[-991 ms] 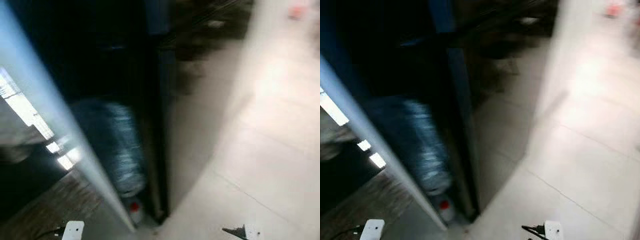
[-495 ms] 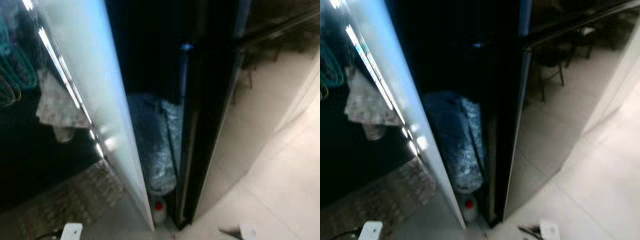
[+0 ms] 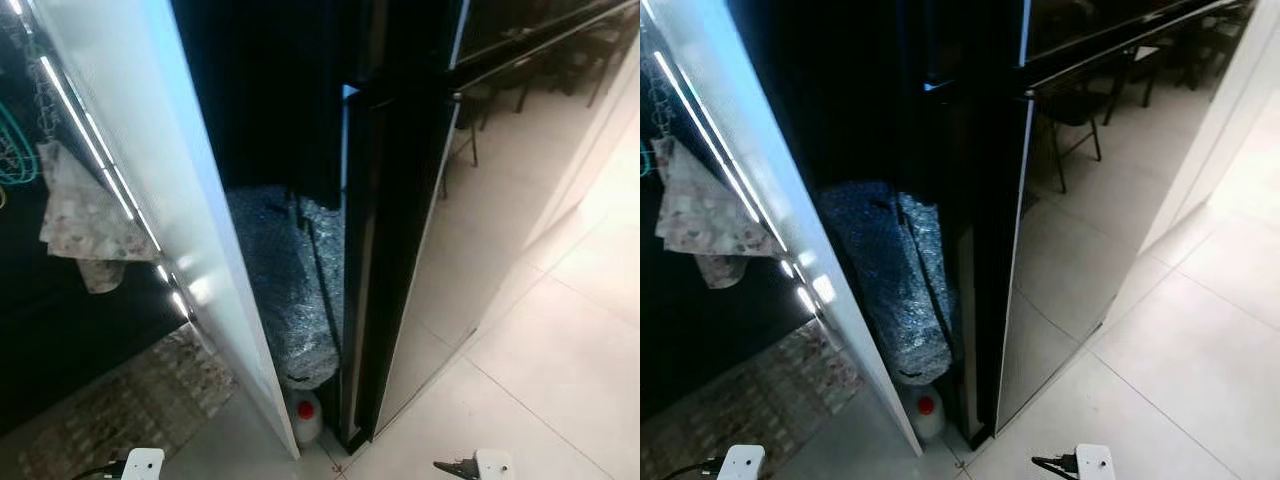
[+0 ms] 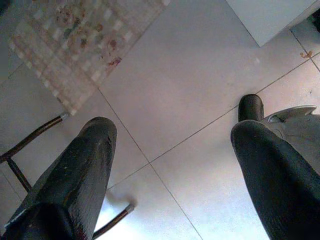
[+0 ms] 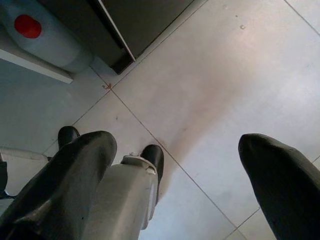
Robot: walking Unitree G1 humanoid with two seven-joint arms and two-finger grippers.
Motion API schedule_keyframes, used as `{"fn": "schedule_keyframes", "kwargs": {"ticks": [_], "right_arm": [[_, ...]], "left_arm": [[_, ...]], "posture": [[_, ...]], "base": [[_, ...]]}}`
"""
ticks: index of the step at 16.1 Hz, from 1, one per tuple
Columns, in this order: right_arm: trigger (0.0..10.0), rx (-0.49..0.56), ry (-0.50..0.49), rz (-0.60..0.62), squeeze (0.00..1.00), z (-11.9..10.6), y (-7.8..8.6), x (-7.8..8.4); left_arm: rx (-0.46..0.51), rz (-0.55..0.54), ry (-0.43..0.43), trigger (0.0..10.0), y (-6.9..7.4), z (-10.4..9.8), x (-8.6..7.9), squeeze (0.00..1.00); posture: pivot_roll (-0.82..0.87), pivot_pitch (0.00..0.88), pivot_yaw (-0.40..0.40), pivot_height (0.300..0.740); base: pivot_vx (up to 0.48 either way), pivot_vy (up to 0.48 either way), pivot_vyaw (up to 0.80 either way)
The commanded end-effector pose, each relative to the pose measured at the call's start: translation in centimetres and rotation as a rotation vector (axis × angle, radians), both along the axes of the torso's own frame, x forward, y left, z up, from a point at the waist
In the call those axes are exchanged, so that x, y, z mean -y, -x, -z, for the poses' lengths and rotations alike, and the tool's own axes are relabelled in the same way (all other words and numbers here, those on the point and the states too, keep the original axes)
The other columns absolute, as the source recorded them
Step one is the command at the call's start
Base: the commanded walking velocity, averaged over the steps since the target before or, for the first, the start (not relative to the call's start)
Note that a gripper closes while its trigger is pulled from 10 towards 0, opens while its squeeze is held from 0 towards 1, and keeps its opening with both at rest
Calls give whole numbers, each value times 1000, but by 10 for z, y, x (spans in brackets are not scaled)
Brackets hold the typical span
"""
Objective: Restocking fridge
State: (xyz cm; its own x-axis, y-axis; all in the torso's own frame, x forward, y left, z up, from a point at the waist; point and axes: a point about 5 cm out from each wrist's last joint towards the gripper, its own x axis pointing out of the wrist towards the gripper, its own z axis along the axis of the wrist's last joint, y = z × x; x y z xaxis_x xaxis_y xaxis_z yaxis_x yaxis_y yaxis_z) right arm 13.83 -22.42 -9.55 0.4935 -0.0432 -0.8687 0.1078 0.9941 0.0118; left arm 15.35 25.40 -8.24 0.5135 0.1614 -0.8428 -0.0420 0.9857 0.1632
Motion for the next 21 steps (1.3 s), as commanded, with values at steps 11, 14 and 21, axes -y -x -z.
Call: {"fn": "schedule_keyframes", "kwargs": {"ticks": [11,14,21], "right_arm": [[10000,-10,-23,8,0,3,1,-10],[10000,-4,-4,-13,0,2,0,-8],[10000,-7,8,-18,0,2,0,-7]], "left_arm": [[-16,-4,-30,10000,4,-2,-11,0],[-14,-4,-30,10000,4,-2,-10,0],[-11,-13,-25,10000,4,-1,-9,0]], "posture": [[26,0,82,740],[29,0,75,740],[26,0,71,740]], "base": [[-279,0,0],[0,0,248],[0,0,794]]}}
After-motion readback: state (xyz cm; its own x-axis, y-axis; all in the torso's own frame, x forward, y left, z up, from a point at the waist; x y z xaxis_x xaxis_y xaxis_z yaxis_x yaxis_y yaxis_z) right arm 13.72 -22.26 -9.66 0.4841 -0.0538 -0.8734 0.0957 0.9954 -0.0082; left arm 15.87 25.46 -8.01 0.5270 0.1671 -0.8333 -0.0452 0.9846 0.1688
